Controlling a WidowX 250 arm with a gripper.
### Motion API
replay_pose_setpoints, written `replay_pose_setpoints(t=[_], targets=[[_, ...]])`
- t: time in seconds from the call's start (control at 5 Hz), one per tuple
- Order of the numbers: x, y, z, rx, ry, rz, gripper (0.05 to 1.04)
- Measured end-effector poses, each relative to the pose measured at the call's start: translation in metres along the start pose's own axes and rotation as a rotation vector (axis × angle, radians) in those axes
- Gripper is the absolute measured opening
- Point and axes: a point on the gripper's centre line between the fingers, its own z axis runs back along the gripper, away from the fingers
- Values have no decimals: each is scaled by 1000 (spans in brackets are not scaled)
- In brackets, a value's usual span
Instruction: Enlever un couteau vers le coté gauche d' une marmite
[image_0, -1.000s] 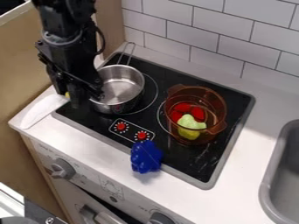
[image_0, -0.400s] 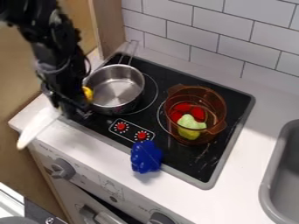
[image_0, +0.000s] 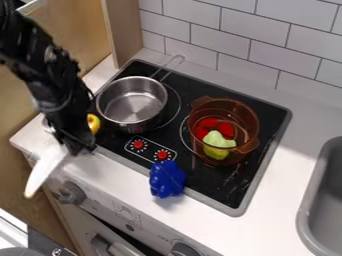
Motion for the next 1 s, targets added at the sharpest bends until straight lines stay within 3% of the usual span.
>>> replay_pose_setpoints(t=[0.4,0.8,1.0], targets=[[-1,-5,-2,3,-25,31,342],[2,-13,9,-12,31,37,901],[8,-11,26,2,53,44,1001]])
